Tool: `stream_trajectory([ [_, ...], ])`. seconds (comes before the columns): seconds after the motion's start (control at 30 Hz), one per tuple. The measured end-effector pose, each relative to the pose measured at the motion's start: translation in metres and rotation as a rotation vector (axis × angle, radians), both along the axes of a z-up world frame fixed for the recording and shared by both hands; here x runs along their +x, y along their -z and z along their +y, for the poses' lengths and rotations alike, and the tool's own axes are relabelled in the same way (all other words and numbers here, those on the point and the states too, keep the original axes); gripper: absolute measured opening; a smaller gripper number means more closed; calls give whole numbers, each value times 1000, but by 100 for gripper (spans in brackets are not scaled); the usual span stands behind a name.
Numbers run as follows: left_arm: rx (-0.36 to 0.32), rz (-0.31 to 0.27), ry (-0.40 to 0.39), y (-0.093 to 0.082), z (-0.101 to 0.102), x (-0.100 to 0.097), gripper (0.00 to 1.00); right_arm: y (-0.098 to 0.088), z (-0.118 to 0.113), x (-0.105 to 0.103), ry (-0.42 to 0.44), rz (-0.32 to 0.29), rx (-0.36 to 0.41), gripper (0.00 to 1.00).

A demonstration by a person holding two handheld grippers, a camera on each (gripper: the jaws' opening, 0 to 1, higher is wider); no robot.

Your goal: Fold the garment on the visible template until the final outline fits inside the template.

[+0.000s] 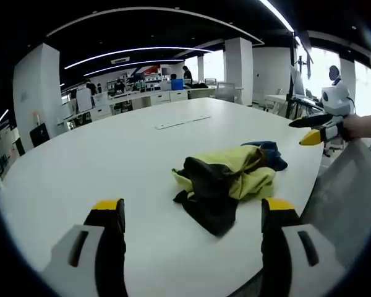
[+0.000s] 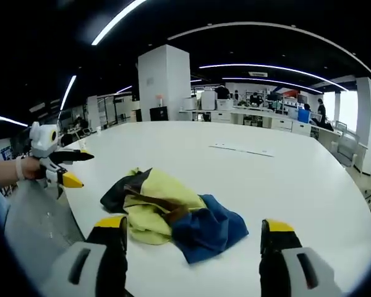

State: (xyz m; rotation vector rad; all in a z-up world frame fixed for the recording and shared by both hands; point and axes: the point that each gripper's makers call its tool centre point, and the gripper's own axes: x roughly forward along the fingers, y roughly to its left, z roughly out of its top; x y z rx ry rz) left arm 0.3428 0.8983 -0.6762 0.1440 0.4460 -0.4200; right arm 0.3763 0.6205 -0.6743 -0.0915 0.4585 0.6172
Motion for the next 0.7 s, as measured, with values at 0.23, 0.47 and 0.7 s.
stream_trajectory([
  [0.23, -4, -3, -4, 0, 1, 1, 87, 0, -1, 1, 3, 1, 4, 88],
  [0.47, 6, 2, 5, 1, -1, 0, 86, 0, -1, 0, 0, 6, 2, 87],
  [0.7, 5, 1, 5, 0, -1, 0, 86, 0, -1, 0, 0, 3, 3, 87],
])
